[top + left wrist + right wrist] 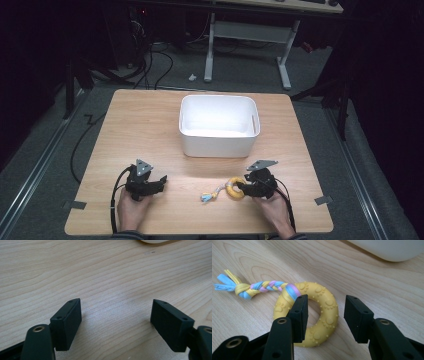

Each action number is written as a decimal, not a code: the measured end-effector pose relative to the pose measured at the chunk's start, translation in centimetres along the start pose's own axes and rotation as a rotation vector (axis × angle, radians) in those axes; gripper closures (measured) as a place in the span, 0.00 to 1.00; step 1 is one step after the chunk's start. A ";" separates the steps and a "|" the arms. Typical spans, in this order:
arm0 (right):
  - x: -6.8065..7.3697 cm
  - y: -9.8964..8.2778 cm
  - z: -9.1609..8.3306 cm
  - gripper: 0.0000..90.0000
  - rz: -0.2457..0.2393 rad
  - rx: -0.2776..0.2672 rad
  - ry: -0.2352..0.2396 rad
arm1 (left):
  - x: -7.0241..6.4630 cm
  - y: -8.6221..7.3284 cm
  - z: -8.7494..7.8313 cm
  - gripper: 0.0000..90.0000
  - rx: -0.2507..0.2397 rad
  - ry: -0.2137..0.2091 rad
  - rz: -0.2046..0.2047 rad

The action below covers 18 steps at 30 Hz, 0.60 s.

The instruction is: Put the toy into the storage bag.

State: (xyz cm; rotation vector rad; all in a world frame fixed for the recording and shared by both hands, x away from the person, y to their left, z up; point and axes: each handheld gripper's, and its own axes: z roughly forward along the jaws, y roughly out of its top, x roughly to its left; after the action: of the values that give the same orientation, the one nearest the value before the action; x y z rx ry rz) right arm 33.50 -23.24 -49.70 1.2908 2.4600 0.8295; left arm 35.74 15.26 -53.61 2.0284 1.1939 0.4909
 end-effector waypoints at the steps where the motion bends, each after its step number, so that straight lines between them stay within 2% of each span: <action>1: 0.0 0.1 0.1 0.61 -0.003 0.007 0.002 | 0.0 0.0 0.0 0.28 0.000 0.000 0.000; 5: 0.0 0.2 0.5 0.61 -0.014 0.030 -0.003 | 0.0 0.0 0.0 0.28 0.000 0.001 0.001; 18: 0.2 0.3 1.3 0.67 -0.005 0.080 -0.007 | -0.1 0.0 0.0 0.28 0.002 0.004 0.004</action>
State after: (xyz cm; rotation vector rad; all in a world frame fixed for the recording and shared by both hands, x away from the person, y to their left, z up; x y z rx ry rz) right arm 34.16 -22.50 -50.60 1.3117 2.5139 0.7308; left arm 35.72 15.18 -53.61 2.0326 1.1935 0.4960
